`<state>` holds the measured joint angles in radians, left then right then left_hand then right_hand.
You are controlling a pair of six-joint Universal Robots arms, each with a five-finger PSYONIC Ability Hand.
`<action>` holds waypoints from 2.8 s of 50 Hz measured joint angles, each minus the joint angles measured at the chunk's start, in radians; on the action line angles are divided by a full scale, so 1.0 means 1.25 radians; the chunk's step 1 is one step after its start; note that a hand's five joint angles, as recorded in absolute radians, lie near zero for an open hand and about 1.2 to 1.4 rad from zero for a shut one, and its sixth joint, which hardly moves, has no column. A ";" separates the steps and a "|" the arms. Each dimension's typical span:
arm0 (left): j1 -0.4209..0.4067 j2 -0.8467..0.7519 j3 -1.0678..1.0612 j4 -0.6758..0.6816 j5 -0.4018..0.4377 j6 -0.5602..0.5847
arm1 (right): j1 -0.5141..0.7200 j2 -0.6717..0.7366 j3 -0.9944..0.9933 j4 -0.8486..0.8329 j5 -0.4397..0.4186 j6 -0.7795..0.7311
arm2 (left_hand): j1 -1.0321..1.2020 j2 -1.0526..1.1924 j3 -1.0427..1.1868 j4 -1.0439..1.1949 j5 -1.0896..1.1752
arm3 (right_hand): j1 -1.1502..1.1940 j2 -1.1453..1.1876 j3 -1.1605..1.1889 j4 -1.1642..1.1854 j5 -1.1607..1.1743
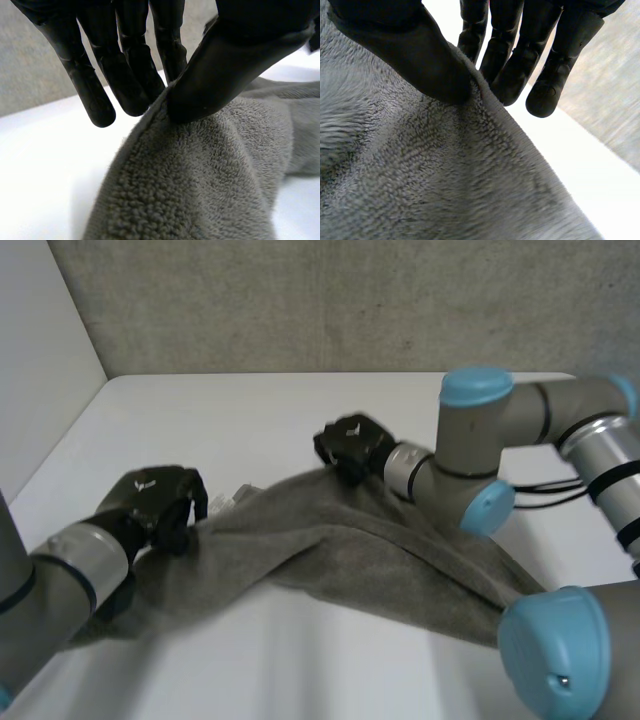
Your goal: Fold the towel.
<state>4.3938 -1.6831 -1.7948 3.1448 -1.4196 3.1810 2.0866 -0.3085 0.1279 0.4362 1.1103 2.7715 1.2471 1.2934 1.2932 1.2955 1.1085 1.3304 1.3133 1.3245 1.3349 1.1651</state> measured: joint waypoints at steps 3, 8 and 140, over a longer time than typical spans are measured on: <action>0.002 -0.043 0.063 0.003 0.000 0.025 | -0.008 -0.038 -0.018 -0.017 0.013 -0.009 | 0.000 0.000 0.000 0.000 0.000 | 0.000 0.000 0.004 0.000 0.000; -0.004 -0.154 0.296 -0.001 -0.005 0.121 | -0.027 -0.113 -0.107 -0.092 0.095 -0.031 | 0.000 0.000 0.000 0.000 0.001 | 0.000 0.006 0.008 0.000 0.000; -0.056 -0.561 0.527 0.098 -0.086 0.366 | -0.125 -0.425 0.828 -0.227 0.276 0.182 | -0.429 -0.464 -0.465 -0.467 -0.460 | -0.651 -0.628 -0.643 -0.652 -0.677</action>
<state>4.3240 -2.3842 -1.1365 3.2677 -1.5271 3.6382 1.9309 -0.8401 1.1632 0.1529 1.4546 2.9987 0.7104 0.7134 0.7114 0.7121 0.5336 0.5169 0.5284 0.5211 0.5205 0.3184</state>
